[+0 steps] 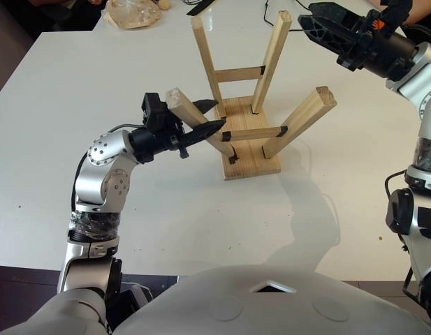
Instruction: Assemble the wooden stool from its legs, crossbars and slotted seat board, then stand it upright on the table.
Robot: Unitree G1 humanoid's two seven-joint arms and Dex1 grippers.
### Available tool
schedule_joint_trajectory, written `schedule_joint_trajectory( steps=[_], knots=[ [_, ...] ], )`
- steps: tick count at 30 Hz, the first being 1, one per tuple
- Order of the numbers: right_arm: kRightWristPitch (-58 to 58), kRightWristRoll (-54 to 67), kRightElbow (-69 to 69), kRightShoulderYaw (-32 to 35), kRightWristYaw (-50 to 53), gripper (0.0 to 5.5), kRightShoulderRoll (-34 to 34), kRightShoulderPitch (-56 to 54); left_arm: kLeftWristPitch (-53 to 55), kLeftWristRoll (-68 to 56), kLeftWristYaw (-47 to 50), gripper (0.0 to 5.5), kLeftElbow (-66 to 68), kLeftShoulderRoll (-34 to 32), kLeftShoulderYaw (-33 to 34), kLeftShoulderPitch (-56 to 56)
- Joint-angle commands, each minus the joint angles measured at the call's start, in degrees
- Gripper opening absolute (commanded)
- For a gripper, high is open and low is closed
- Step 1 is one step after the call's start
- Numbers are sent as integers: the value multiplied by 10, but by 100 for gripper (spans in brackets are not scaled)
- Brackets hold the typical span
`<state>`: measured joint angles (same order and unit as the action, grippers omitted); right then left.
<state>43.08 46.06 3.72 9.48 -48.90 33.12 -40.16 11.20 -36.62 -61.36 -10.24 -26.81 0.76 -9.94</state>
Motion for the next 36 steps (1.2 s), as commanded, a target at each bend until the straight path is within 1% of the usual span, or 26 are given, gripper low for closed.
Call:
schedule_joint_trajectory(
  steps=[1, 5, 10, 13, 16, 19, 21, 22, 24, 25, 27, 29, 30, 31, 33, 34, 36],
  knots=[
    [-6, -8, 1, 6, 2, 322, -4, -15, 4, 27, -14, 203, -6, -23, -16, 28],
    [-6, -6, -5, 9, 5, 322, -7, -12, -5, 37, -27, 203, 4, -41, -18, 30],
    [-7, 0, -38, 13, 11, 322, -15, 5, -10, 44, -42, 203, 36, -61, -16, 3],
    [-7, 6, -89, 8, 6, 322, -18, 28, -20, 67, -47, 203, 58, -67, -31, -15],
    [7, 40, -157, 17, 20, 322, -29, 43, -15, 68, -41, 203, 52, -64, -41, -27],
    [23, 80, -230, 25, 61, 322, -44, 50, -6, 70, -34, 203, 42, -69, -42, -26],
    [29, 94, -276, 21, 91, 322, -48, 54, 0, 73, -27, 203, 38, -73, -43, -25],
    [31, 95, -301, 12, 108, 313, -50, 58, 4, 73, -23, 203, 33, -76, -43, -22],
    [24, 72, -355, -19, 123, 285, -46, 74, 14, 71, -14, 203, 22, -79, -41, -20],
    [16, 37, -382, -51, 131, 270, -39, 86, 21, 70, -7, 203, 16, -80, -40, -19],
    [-11, -52, -412, -121, 146, 233, -20, 107, 33, 69, 4, 203, 6, -82, -37, -22],
    [-61, -175, -415, -208, 165, 203, 0, 125, 46, 68, 15, 203, -4, -84, -39, -27],
    [-79, -217, -414, -238, 175, 193, 0, 134, 52, 69, 20, 203, -10, -85, -40, -28],
    [-95, -259, -413, -266, 186, 171, 3, 141, 58, 71, 24, 203, -13, -86, -43, -31],
    [-116, -313, -407, -299, 197, 150, 3, 155, 68, 73, 28, 203, -16, -88, -46, -35],
    [-124, -332, -404, -308, 199, 130, 2, 160, 71, 74, 29, 203, -18, -89, -47, -36],
    [-158, -397, -386, -346, 189, 103, 23, 172, 79, 80, 33, 203, -21, -91, -51, -36]
  ],
)
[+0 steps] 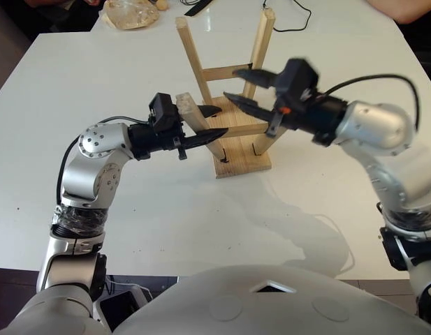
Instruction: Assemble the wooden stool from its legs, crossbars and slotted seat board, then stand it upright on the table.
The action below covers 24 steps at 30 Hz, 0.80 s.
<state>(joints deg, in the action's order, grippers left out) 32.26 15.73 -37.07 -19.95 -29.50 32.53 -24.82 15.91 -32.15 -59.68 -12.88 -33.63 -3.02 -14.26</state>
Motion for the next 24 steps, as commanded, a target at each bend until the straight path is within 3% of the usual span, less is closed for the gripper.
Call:
schedule_joint_trajectory(
  steps=[1, 8, 12, 15, 18, 21, 24],
  knots=[
    [-68, -123, 33, -68, -10, 81, 39, 25, 36, 37, 20, 203, 6, -24, -14, 6],
    [-122, -260, 100, -147, -32, 0, 43, 51, 58, 57, 33, 203, 0, -30, -43, -1],
    [-116, -239, 89, -121, -53, 0, 22, 55, 72, 72, 35, 203, -5, -37, -75, -8],
    [-78, -82, 32, 9, -60, 0, -43, 14, 78, 93, 34, 203, 8, -42, -107, -19],
    [3, 97, 21, 187, -16, 0, -90, -93, 77, 103, 33, 203, 27, -47, -123, -26],
    [31, 202, 53, 316, 7, 0, -51, -159, 69, 106, 36, 203, 49, -48, -122, -32],
    [38, 187, 82, 370, -1, 0, 7, -130, 63, 96, 35, 203, 59, -51, -114, -33]
  ],
)
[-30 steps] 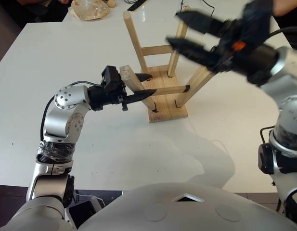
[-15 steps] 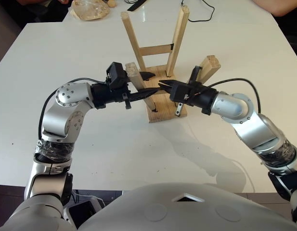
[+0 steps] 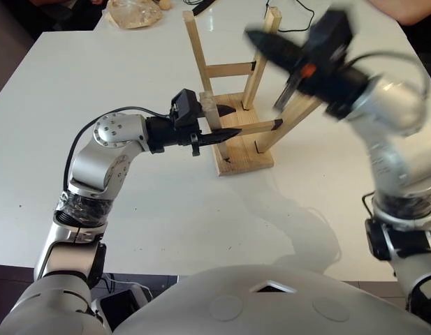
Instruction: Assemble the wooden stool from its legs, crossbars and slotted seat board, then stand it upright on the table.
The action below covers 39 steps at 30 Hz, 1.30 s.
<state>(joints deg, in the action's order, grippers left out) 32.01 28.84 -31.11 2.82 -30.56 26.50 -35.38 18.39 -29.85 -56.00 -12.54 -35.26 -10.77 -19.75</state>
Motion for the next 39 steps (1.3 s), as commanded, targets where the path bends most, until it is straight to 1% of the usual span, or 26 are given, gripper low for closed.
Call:
schedule_joint_trajectory(
  steps=[1, 3, 4, 6, 7, 9, 12, 13, 14, 15, 18, 23, 24, 26, 28, 30, 32, 34, 35, 37, 39],
  knots=[
    [37, 34, 33, 146, 2, 0, 91, -1, 34, 73, -3, 203, 59, -37, -35, 25],
    [10, -42, 58, 129, -16, 0, 152, 74, 28, 70, -1, 203, 70, -38, -30, 30],
    [-15, -92, 70, 107, -24, 0, 185, 117, 27, 68, 0, 203, 73, -39, -26, 33],
    [-31, -156, 78, 64, -22, 0, 213, 182, 28, 62, 6, 203, 76, -37, -18, 36],
    [-34, -178, 64, 25, -23, 0, 213, 204, 29, 57, 8, 203, 73, -35, -16, 38],
    [-33, -193, 27, -46, -29, 0, 187, 226, 30, 52, 8, 203, 67, -32, -14, 42],
    [-4, -131, -67, -162, -9, 0, 48, 189, 21, 51, 1, 203, 67, -30, -16, 46],
    [13, -86, -103, -177, 5, 0, 0, 179, 16, 50, -8, 203, 70, -28, -19, 43],
    [36, -57, -126, -175, 15, 0, -29, 176, 13, 48, -18, 203, 73, -27, -22, 41],
    [48, -40, -134, -164, 11, 0, -33, 183, 7, 49, -27, 203, 75, -29, -25, 40],
    [62, -28, -121, -123, -25, 0, -4, 218, -6, 41, -47, 203, 89, -34, -18, 33],
    [41, -78, -59, -119, -31, 0, 27, 239, -25, 31, -48, 203, 115, -32, 16, 22],
    [37, -84, -49, -111, -30, 0, 32, 240, -18, 24, -48, 232, 108, -36, 21, 21],
    [33, -86, -37, -87, -24, 0, 35, 242, -10, 22, -42, 265, 87, -43, 32, 24],
    [27, -91, -33, -73, -18, 0, 34, 247, -9, 44, -13, 296, 61, -46, 46, 32],
    [24, -97, -35, -64, -9, 0, 33, 254, -22, 81, 32, 298, 32, -50, 62, 44],
    [24, -103, -41, -56, 0, 0, 33, 266, 9, 92, 103, 298, -30, -37, 95, 66],
    [31, -106, -49, -48, 10, 0, 33, 278, 64, 95, 189, 298, -136, -15, 134, 125],
    [38, -106, -55, -42, 15, 0, 33, 284, 85, 97, 216, 298, -181, -9, 149, 163],
    [54, -111, -69, -32, 27, 0, 38, 302, 115, 92, 248, 298, -231, -2, 169, 220],
    [61, -150, -63, -40, 54, 0, 50, 331, 151, 65, 267, 298, -266, 14, 192, 278]
  ],
)
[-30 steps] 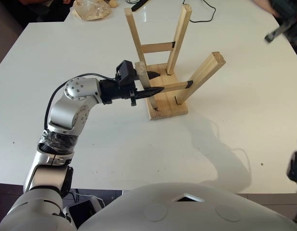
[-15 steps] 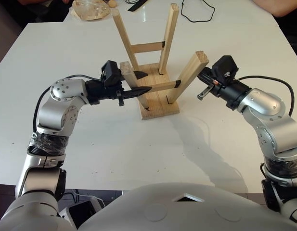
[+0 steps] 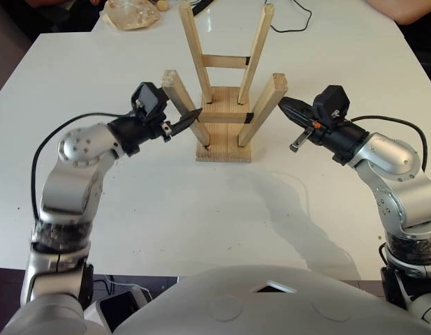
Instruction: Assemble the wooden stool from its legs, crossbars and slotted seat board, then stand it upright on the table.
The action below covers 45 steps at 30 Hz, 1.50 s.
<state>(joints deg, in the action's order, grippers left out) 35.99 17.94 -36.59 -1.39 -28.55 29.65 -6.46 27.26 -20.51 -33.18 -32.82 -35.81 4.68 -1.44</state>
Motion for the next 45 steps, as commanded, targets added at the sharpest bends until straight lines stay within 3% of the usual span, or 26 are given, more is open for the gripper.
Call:
schedule_joint_trajectory(
  steps=[1, 5, 7, 9, 12, 15, 19, 21, 25, 31, 33, 35, 38, 40, 45],
  knots=[
    [22, -66, -3, -7, 52, 0, 20, 52, 80, -40, 49, 298, -79, 28, 41, 116],
    [43, -122, -35, -22, 164, 0, -56, 59, 129, -76, 156, 298, -97, 124, 85, 150],
    [59, -145, -76, -46, 226, 0, -114, 63, 140, -45, 258, 268, -71, 170, 120, 95],
    [77, -185, -97, -88, 285, 0, -161, 49, 134, -12, 332, 232, -63, 201, 107, 0],
    [117, -227, -105, -146, 335, 0, -214, 14, 122, 73, 360, 179, -59, 203, -5, -77],
    [135, -265, -83, -187, 365, 0, -246, -2, 115, 106, 363, 120, -50, 244, -124, -85],
    [132, -286, -44, -216, 351, 0, -257, -37, 134, 140, 415, 41, -62, 314, -185, -49],
    [127, -288, -31, -214, 338, 0, -251, -35, 127, 149, 432, 4, -54, 337, -186, -30],
    [112, -284, -10, -188, 309, 0, -232, -31, 103, 182, 461, 4, -38, 352, -146, -6],
    [85, -346, -37, -27, 360, 0, -189, -14, 82, 248, 509, 4, -87, 339, -42, 19],
    [86, -356, -51, -28, 351, 0, -182, -5, 89, 255, 497, 4, -104, 334, -41, 32],
    [84, -355, -55, -88, 328, 0, -190, -9, 92, 233, 456, 4, -94, 333, -75, 23],
    [60, -361, -11, -291, 233, 0, -191, -62, 52, 207, 315, 4, -38, 300, -228, -32],
    [62, -373, -6, -375, 187, 0, -184, -76, 37, 212, 275, 4, -27, 292, -291, -41],
    [80, -377, -30, -371, 148, 0, -150, -41, 47, 225, 297, 4, -49, 296, -300, 6]
  ],
)
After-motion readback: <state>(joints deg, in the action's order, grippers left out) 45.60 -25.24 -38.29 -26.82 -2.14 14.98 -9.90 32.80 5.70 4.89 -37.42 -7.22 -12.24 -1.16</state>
